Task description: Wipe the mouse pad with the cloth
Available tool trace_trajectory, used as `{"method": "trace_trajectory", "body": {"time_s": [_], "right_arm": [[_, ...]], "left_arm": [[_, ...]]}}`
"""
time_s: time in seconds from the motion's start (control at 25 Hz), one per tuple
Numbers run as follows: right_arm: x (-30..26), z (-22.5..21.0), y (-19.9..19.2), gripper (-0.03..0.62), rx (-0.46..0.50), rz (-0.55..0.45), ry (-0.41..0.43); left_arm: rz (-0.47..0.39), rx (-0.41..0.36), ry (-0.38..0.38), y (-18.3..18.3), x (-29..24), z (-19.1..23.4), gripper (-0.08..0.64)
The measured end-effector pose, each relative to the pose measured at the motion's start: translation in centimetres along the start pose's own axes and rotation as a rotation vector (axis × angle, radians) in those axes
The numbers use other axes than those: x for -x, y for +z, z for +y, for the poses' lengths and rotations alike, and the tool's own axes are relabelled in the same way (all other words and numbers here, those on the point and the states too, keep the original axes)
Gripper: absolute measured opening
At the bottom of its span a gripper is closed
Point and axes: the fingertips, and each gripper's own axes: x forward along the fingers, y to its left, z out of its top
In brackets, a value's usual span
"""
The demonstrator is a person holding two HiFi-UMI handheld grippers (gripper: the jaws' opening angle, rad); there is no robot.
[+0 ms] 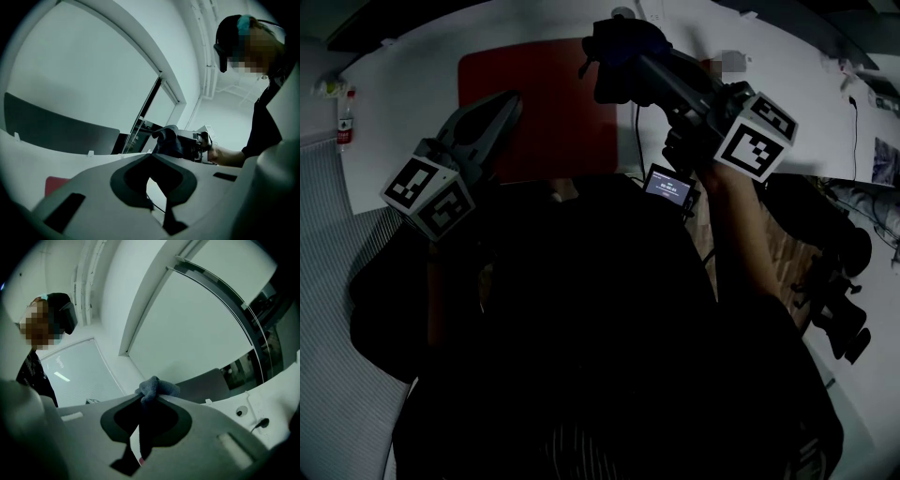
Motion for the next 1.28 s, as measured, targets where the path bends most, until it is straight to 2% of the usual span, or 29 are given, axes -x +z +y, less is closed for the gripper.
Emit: {"method": "trace_trajectory", "body": {"time_s": [0.12,0.28,0.48,0.8,0.88,1.0,1.04,1.08,1.2,1.28], "right_arm": [[-0.1,-2.5,0.0,0.038,-0.034,0.015,0.004],[-0.2,-5.0,-0.4,0.038,-0.064,0.036,-0.005],[-0.4,-6.0,-0.1,0.038,-0.098,0.023,0.034],[-4.1,-6.1,-1.1,0.038,-0.086,0.052,0.032],[-4.4,-6.2,-0.9,0.038,-0.076,0.054,0.023],[-4.5,-6.7,-1.0,0.038,-0.078,0.058,0.016],[-4.6,-7.2,-1.1,0.038,-0.078,0.065,0.004],[-4.6,-7.7,-1.2,0.038,-0.078,0.071,-0.01],[-4.9,-8.1,-1.0,0.038,-0.067,0.077,-0.03],[-5.5,-8.0,-1.3,0.038,-0.065,0.081,-0.027]], "left_arm": [[0.027,0.008,0.026,-0.3,-1.5,1.4,0.006],[-0.013,0.089,0.046,0.3,-2.3,2.5,0.008],[0.037,0.092,0.107,-0.5,-2.1,2.9,0.006],[0.088,0.113,0.108,-2.8,-1.7,5.2,0.008],[0.106,0.086,0.094,-3.2,-2.3,5.5,0.006],[0.168,-0.047,0.106,-4.0,-3.4,6.2,0.008],[0.186,-0.07,0.115,-4.4,-3.8,6.7,0.008],[0.197,-0.068,0.115,-4.9,-4.2,7.1,0.006],[0.179,0.026,0.075,-5.5,-4.6,7.5,0.008],[0.178,0.062,0.06,-6.1,-4.6,7.9,0.008]]}}
